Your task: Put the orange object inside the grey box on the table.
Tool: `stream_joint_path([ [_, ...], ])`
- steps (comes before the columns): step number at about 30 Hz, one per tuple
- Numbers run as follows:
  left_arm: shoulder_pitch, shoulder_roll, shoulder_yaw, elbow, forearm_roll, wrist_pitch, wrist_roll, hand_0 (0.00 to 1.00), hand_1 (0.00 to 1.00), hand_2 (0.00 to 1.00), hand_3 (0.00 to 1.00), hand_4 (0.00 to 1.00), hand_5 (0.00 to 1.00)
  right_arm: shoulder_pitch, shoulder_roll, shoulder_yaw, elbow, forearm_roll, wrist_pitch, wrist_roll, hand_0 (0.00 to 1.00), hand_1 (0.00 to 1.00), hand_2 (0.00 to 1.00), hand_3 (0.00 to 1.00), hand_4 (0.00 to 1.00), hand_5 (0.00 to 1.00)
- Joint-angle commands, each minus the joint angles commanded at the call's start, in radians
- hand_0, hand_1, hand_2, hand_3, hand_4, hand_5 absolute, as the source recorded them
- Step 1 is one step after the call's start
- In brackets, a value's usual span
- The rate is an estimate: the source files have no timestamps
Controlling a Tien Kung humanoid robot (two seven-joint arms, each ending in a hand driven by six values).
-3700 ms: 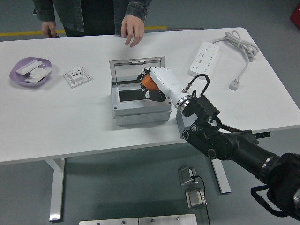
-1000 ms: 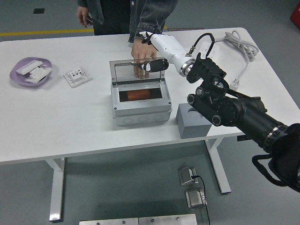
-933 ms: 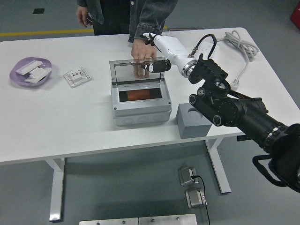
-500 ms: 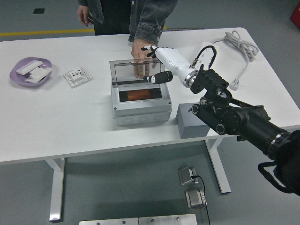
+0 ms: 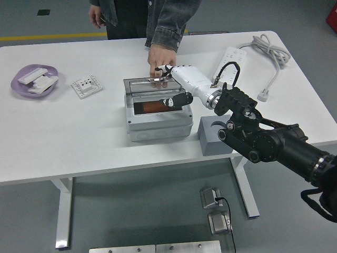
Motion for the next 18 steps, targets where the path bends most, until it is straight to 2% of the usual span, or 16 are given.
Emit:
stream_joint_path([
  [9, 0.009, -0.004, -0.005, 0.0, -0.004, 0.001, -0.002, 0.622, 0.562, 0.521, 0.607, 0.551, 0.125, -0.029, -0.062, -0.001, 0.174, -0.066, 0.009, -0.054, 0.769, 0.696, 0.741, 0.863, 0.862, 0.29],
  [18, 0.009, -0.006, -0.003, 0.0, -0.008, 0.0, -0.005, 0.622, 0.562, 0.522, 0.606, 0.552, 0.125, -0.065, -0.079, -0.016, 0.235, -0.073, 0.004, -0.066, 0.751, 0.694, 0.743, 0.865, 0.857, 0.297],
])
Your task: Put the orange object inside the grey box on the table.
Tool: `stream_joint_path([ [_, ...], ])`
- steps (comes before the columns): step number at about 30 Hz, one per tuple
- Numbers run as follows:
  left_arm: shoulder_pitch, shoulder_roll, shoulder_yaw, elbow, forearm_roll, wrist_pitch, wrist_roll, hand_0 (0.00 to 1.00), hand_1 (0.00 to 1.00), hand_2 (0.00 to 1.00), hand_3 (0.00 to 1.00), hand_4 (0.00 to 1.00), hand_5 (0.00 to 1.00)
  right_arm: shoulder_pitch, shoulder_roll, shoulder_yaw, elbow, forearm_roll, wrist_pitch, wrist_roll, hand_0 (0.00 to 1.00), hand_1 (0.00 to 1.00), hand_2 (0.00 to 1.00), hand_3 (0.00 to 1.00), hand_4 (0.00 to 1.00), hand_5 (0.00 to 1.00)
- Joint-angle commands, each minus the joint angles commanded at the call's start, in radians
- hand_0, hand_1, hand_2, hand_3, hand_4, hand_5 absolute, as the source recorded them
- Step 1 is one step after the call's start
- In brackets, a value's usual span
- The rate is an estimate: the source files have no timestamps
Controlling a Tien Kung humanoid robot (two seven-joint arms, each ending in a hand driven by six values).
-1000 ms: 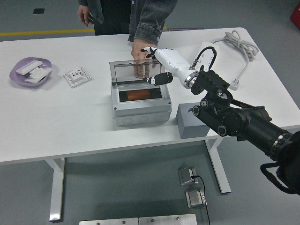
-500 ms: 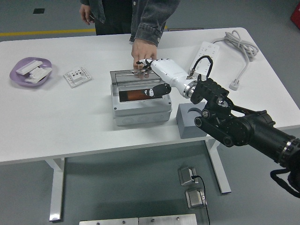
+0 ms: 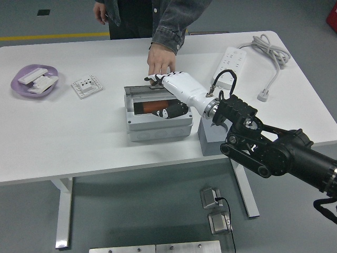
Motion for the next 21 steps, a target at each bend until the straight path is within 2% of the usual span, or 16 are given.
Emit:
stream_joint_path([
  [15, 0.005, -0.007, 0.003, 0.0, -0.007, -0.001, 0.001, 0.623, 0.563, 0.521, 0.606, 0.551, 0.126, -0.086, -0.022, 0.021, 0.047, -0.014, -0.006, -0.019, 0.695, 0.686, 0.743, 0.866, 0.852, 0.303],
  [21, 0.007, -0.004, 0.001, 0.0, -0.007, 0.0, 0.003, 0.623, 0.561, 0.521, 0.606, 0.55, 0.125, -0.12, -0.039, 0.105, 0.072, -0.048, 0.003, -0.032, 0.69, 0.684, 0.743, 0.866, 0.841, 0.307],
])
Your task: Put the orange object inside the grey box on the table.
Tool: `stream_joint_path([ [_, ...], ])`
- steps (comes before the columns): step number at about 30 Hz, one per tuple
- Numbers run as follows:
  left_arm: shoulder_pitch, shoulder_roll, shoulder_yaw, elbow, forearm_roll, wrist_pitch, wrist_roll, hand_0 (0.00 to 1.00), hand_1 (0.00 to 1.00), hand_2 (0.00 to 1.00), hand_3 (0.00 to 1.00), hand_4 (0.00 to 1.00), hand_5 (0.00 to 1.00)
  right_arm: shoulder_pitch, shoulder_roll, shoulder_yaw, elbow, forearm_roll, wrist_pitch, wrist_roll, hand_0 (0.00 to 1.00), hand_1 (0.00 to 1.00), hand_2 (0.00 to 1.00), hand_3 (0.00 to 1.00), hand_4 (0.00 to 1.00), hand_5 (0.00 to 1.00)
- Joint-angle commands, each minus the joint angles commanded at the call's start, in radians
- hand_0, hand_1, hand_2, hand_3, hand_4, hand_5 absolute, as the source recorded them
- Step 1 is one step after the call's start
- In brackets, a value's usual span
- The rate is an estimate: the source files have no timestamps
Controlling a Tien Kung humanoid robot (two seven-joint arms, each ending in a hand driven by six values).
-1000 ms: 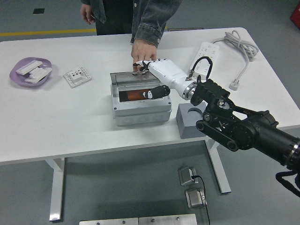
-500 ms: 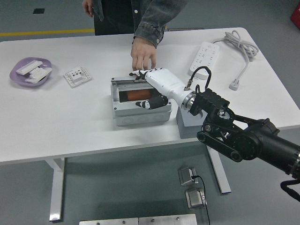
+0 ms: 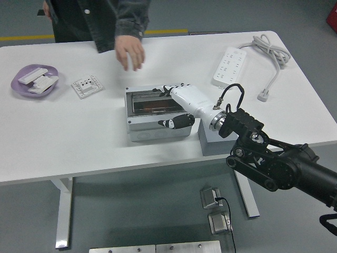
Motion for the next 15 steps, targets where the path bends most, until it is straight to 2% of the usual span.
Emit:
stream_joint_path([
  [4, 0.005, 0.001, 0.003, 0.0, -0.006, 0.001, 0.002, 0.623, 0.561, 0.521, 0.606, 0.55, 0.125, -0.069, -0.021, 0.091, 0.055, -0.042, 0.008, -0.012, 0.69, 0.684, 0.743, 0.866, 0.841, 0.307],
  [8, 0.018, -0.001, 0.011, 0.0, -0.02, 0.001, 0.006, 0.623, 0.561, 0.521, 0.605, 0.55, 0.125, -0.157, -0.034, 0.211, 0.138, -0.091, 0.017, -0.023, 0.69, 0.683, 0.743, 0.866, 0.84, 0.308],
  [11, 0.027, -0.002, 0.022, 0.0, -0.038, 0.002, 0.005, 0.623, 0.561, 0.521, 0.605, 0.55, 0.125, -0.226, -0.031, 0.304, 0.204, -0.123, 0.024, -0.029, 0.69, 0.683, 0.743, 0.866, 0.84, 0.308],
  [15, 0.037, -0.001, 0.035, 0.0, -0.055, 0.001, 0.004, 0.623, 0.561, 0.521, 0.606, 0.55, 0.125, -0.324, -0.009, 0.439, 0.294, -0.139, 0.014, -0.021, 0.689, 0.68, 0.738, 0.86, 0.841, 0.312],
])
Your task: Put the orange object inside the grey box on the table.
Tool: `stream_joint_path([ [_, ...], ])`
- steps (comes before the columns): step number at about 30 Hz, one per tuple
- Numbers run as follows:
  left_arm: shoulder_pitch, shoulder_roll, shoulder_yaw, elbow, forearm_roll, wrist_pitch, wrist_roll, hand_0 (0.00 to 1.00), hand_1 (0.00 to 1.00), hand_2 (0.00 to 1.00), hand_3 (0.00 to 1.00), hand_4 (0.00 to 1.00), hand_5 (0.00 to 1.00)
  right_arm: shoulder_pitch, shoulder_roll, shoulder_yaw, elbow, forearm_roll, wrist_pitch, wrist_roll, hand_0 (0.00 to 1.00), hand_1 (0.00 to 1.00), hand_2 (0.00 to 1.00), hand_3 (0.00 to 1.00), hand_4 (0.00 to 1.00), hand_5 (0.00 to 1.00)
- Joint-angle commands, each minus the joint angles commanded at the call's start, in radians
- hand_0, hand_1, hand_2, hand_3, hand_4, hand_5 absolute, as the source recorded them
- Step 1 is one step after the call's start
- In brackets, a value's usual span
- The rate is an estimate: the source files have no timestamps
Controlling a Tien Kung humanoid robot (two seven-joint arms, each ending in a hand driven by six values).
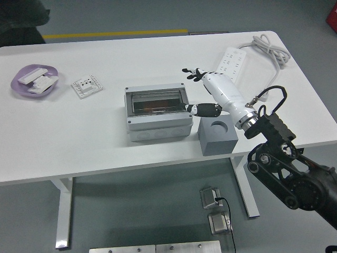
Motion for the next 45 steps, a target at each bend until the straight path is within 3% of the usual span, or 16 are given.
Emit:
stream_joint_path([
  [6, 0.013, 0.002, 0.013, 0.0, -0.018, 0.0, -0.001, 0.623, 0.562, 0.521, 0.605, 0.55, 0.126, -0.148, 0.018, 0.177, 0.111, 0.088, -0.054, 0.067, 0.697, 0.678, 0.735, 0.851, 0.841, 0.312],
  [11, 0.022, 0.004, 0.021, 0.0, -0.027, -0.001, -0.003, 0.623, 0.562, 0.521, 0.605, 0.55, 0.126, -0.266, 0.03, 0.286, 0.079, 0.262, -0.108, 0.183, 0.696, 0.676, 0.733, 0.847, 0.841, 0.316],
  [15, 0.031, 0.008, 0.026, 0.0, -0.031, 0.0, -0.003, 0.624, 0.562, 0.521, 0.605, 0.55, 0.126, -0.328, 0.059, 0.296, 0.046, 0.418, -0.11, 0.284, 0.69, 0.667, 0.727, 0.837, 0.841, 0.32],
  [20, 0.036, 0.012, 0.026, 0.0, -0.034, 0.003, -0.003, 0.624, 0.562, 0.521, 0.605, 0.55, 0.126, -0.339, 0.079, 0.287, 0.037, 0.591, -0.08, 0.364, 0.69, 0.667, 0.727, 0.837, 0.841, 0.32],
  [31, 0.023, 0.009, 0.035, 0.0, -0.011, 0.006, 0.003, 0.624, 0.562, 0.521, 0.606, 0.551, 0.128, -0.336, 0.078, 0.293, 0.019, 0.846, -0.015, 0.392, 0.721, 0.705, 0.763, 0.852, 0.878, 0.355],
  [32, 0.022, 0.009, 0.034, 0.0, -0.01, 0.007, 0.003, 0.624, 0.562, 0.521, 0.606, 0.551, 0.128, -0.336, 0.078, 0.291, 0.018, 0.862, -0.011, 0.393, 0.721, 0.705, 0.763, 0.852, 0.878, 0.355],
  [33, 0.022, 0.009, 0.032, 0.0, -0.009, 0.009, 0.003, 0.624, 0.563, 0.521, 0.606, 0.554, 0.13, -0.336, 0.08, 0.289, 0.017, 0.878, -0.006, 0.394, 0.777, 0.761, 0.806, 0.876, 0.954, 0.442],
  [38, 0.021, 0.01, 0.029, 0.0, -0.006, 0.013, 0.004, 0.624, 0.563, 0.521, 0.606, 0.554, 0.13, -0.334, 0.083, 0.289, 0.017, 0.906, 0.003, 0.392, 0.777, 0.761, 0.806, 0.876, 0.954, 0.442],
  [39, 0.021, 0.01, 0.028, 0.0, -0.006, 0.014, 0.005, 0.625, 0.563, 0.522, 0.607, 0.555, 0.131, -0.334, 0.083, 0.289, 0.015, 0.913, 0.005, 0.391, 0.781, 0.758, 0.809, 0.879, 0.993, 0.607],
  [44, 0.018, 0.009, 0.027, 0.0, -0.004, 0.017, 0.006, 0.625, 0.563, 0.522, 0.607, 0.555, 0.131, -0.335, 0.079, 0.291, 0.009, 0.938, 0.018, 0.386, 0.781, 0.758, 0.809, 0.879, 0.993, 0.607],
  [45, 0.017, 0.009, 0.028, 0.0, -0.004, 0.017, 0.006, 0.625, 0.563, 0.521, 0.606, 0.557, 0.136, -0.335, 0.079, 0.292, 0.008, 0.941, 0.02, 0.385, 0.8, 0.765, 0.813, 0.913, 0.998, 0.773],
])
